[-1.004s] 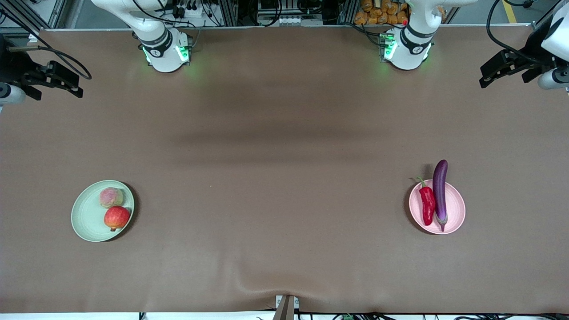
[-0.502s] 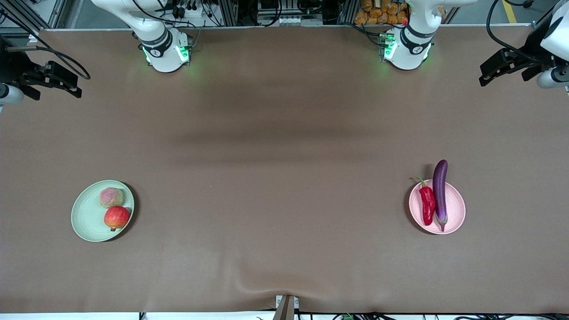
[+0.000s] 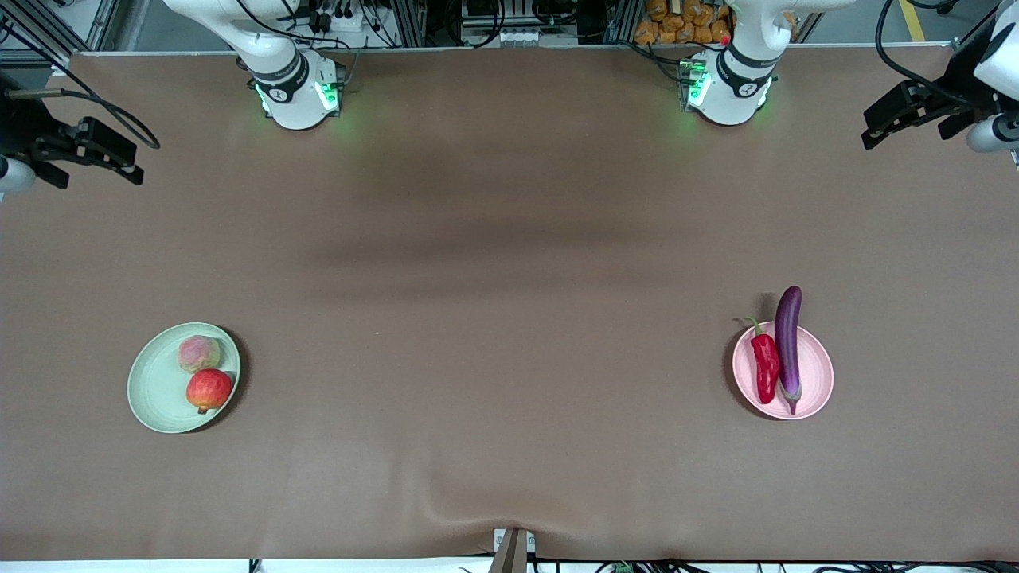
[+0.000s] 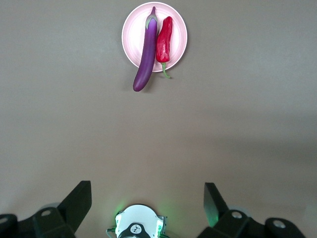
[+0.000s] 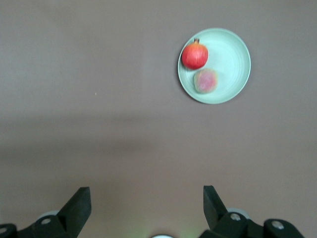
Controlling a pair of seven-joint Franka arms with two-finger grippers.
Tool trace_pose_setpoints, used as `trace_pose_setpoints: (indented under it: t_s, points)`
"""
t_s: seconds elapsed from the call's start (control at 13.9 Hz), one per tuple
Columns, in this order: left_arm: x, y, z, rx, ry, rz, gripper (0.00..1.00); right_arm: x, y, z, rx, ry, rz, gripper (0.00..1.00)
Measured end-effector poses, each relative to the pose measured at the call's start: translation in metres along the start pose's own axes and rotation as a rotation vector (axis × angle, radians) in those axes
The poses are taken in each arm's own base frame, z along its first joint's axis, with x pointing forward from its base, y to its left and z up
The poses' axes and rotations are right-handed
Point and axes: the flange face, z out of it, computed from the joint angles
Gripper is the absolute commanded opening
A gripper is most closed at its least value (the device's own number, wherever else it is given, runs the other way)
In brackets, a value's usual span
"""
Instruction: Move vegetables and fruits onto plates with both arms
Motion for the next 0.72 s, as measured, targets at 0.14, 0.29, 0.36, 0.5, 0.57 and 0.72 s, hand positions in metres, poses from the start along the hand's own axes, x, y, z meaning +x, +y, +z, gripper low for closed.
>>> trace_pose_setpoints:
  t_s: [0.14, 0.29, 0.36, 0.5, 0.57, 0.72]
  points:
    - [-0.0003, -0.0001, -0.0004, 0.000, 0.001, 0.000, 1.00, 0.0045, 0.0029, 0.0006, 0.001, 0.020, 0.005, 1.00]
    - [-0.0003, -0.0001, -0.0004, 0.000, 0.001, 0.000, 1.00, 0.0055, 0.0046, 0.0018, 0.001, 0.019, 0.008, 1.00]
    - [-0.0003, -0.0001, -0.0004, 0.000, 0.001, 0.000, 1.00, 0.0056, 0.0047, 0.0019, 0.001, 0.019, 0.008, 1.00]
    - [-0.0002, -0.0002, -0.0004, 0.000, 0.001, 0.000, 1.00, 0.0056, 0.0047, 0.0019, 0.001, 0.019, 0.008, 1.00]
    - [-0.0001, -0.0007, -0.0004, 0.000, 0.001, -0.001, 1.00, 0.0056, 0.0047, 0.0019, 0.001, 0.019, 0.008, 1.00]
    - [0.0001, -0.0016, -0.0004, -0.001, 0.000, -0.003, 1.00, 0.0056, 0.0047, 0.0019, 0.001, 0.019, 0.008, 1.00]
